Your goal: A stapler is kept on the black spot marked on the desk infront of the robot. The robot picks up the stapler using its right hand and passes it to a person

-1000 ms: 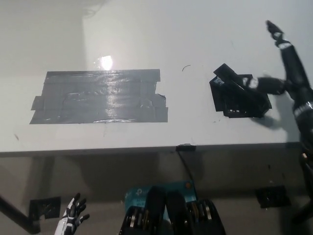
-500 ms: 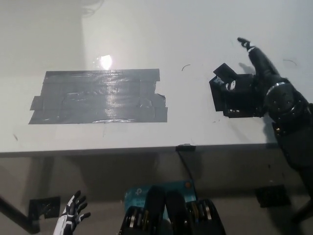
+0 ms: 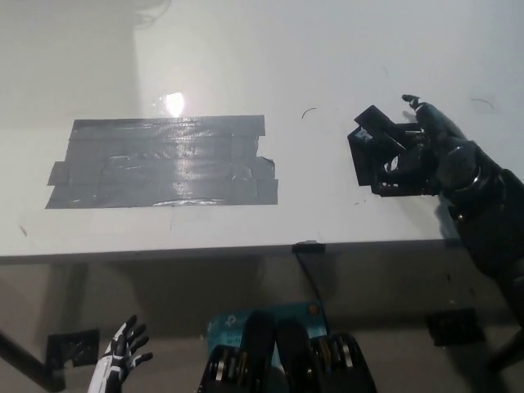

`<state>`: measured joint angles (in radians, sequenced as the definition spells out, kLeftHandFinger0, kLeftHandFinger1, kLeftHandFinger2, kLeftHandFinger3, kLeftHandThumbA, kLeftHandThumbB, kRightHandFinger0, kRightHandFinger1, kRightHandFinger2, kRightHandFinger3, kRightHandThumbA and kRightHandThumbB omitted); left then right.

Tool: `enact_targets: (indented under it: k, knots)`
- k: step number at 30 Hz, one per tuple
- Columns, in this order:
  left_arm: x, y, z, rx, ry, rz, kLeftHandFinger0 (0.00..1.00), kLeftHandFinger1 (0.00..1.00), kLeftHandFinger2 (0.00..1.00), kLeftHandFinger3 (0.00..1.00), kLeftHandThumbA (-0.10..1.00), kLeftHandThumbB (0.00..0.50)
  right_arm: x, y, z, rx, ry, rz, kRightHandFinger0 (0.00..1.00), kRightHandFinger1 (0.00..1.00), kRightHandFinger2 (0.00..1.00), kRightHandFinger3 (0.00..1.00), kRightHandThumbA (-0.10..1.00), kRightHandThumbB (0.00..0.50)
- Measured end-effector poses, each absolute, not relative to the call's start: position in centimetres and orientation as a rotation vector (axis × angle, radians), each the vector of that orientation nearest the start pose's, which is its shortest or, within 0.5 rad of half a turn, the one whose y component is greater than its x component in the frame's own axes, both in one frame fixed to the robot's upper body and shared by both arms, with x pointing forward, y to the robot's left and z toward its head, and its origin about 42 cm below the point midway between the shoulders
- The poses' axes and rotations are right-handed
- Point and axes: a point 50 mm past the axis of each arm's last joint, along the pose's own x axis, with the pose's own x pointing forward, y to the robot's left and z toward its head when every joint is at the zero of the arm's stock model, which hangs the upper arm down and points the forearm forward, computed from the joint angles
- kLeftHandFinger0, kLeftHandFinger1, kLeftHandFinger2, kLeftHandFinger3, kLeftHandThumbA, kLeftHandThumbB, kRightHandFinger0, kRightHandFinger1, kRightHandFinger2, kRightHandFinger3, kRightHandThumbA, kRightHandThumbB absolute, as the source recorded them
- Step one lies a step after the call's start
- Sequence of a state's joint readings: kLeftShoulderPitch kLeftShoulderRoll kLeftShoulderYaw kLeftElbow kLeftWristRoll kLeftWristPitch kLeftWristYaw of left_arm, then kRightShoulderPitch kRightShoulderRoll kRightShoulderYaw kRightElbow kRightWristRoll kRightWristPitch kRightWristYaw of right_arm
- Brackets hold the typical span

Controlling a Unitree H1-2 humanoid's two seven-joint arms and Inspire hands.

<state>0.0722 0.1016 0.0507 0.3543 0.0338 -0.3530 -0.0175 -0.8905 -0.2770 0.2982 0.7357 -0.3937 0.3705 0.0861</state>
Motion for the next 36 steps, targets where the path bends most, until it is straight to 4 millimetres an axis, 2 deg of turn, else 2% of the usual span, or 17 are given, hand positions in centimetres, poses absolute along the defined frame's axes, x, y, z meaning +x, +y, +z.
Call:
enact_targets:
  k: [1,2,3,5,6,10,12,14,16,17,20,23,29,30,32,33,36]
  knots:
    - [23.6,26.8,0.9,0.134,0.072,0.036,0.79,0.88,0.90,0.93,1.00,0.495,53.5,-22.1,23.2,-0.892,0.215,0.108,0.99,0.99,0.99,0.97,0.97,0.223]
    - [23.6,26.8,0.9,0.134,0.072,0.036,0.79,0.88,0.90,0.93,1.00,0.491,53.5,-22.1,23.2,-0.891,0.216,0.112,0.50,0.53,0.56,0.56,0.90,0.184]
    - [23.6,26.8,0.9,0.134,0.073,0.036,0.79,0.88,0.90,0.92,1.00,0.498,53.5,-22.1,23.2,-0.889,0.214,0.120,0.27,0.22,0.22,0.25,0.87,0.096]
    - [23.6,26.8,0.9,0.135,0.072,0.036,0.78,0.88,0.89,0.91,1.00,0.500,53.5,-22.0,23.2,-0.884,0.207,0.133,0.07,0.00,0.00,0.02,0.79,0.069]
    - [23.7,26.8,0.9,0.135,0.071,0.035,0.77,0.87,0.88,0.91,1.00,0.500,53.5,-21.9,23.3,-0.883,0.195,0.147,0.03,0.04,0.06,0.14,0.80,0.044]
    - [23.9,26.7,1.0,0.134,0.066,0.034,0.74,0.86,0.87,0.89,1.00,0.500,53.4,-21.5,23.6,-0.885,0.155,0.165,0.02,0.14,0.33,0.16,0.84,0.029]
    - [24.0,26.7,1.1,0.134,0.065,0.033,0.72,0.84,0.85,0.87,1.00,0.498,53.3,-21.3,23.3,-0.884,0.137,0.178,0.30,0.25,0.45,0.25,0.85,0.032]
    - [24.0,26.7,1.1,0.135,0.064,0.033,0.72,0.83,0.84,0.86,1.00,0.500,53.1,-21.2,23.0,-0.885,0.121,0.184,0.25,0.21,0.46,0.22,0.85,0.029]
    - [24.1,26.8,1.2,0.136,0.061,0.033,0.71,0.81,0.82,0.84,1.00,0.500,53.0,-21.0,22.7,-0.883,0.112,0.192,0.03,0.27,0.57,0.24,0.84,0.028]
    - [24.2,26.8,1.2,0.136,0.059,0.032,0.69,0.79,0.81,0.83,1.00,0.497,53.0,-20.9,22.6,-0.881,0.108,0.195,0.11,0.34,0.63,0.36,0.86,0.032]
    - [24.5,26.8,1.4,0.137,0.053,0.031,0.66,0.76,0.78,0.82,1.00,0.482,52.8,-20.9,22.4,-0.879,0.099,0.197,0.00,0.31,0.68,0.43,0.86,0.035]
    - [24.6,26.9,1.5,0.139,0.049,0.030,0.61,0.72,0.75,0.80,1.00,0.469,52.8,-21.0,22.3,-0.876,0.090,0.200,0.06,0.54,0.84,0.70,0.84,0.028]
    - [24.9,27.1,1.7,0.146,0.044,0.029,0.51,0.65,0.69,0.76,1.00,0.483,53.1,-22.5,22.3,-0.771,0.122,0.167,0.08,0.43,0.71,0.59,0.81,0.000]
    - [24.9,27.2,1.7,0.147,0.044,0.028,0.51,0.65,0.70,0.78,1.00,0.481,53.1,-22.7,22.3,-0.755,0.128,0.162,0.00,0.22,0.50,0.37,0.80,0.009]
    - [25.0,27.2,1.8,0.148,0.041,0.028,0.51,0.65,0.70,0.78,1.00,0.474,53.2,-23.8,22.2,-0.651,0.168,0.145,0.00,0.05,0.35,0.27,0.77,0.033]
    - [25.1,27.2,1.8,0.148,0.041,0.028,0.51,0.66,0.71,0.79,1.00,0.475,53.2,-24.2,22.2,-0.606,0.186,0.135,0.00,0.00,0.25,0.27,0.69,0.007]
    - [25.2,27.1,1.8,0.147,0.040,0.028,0.47,0.64,0.69,0.77,1.00,0.463,53.2,-25.7,21.9,-0.462,0.239,0.101,0.00,0.00,0.11,0.19,0.71,0.110]
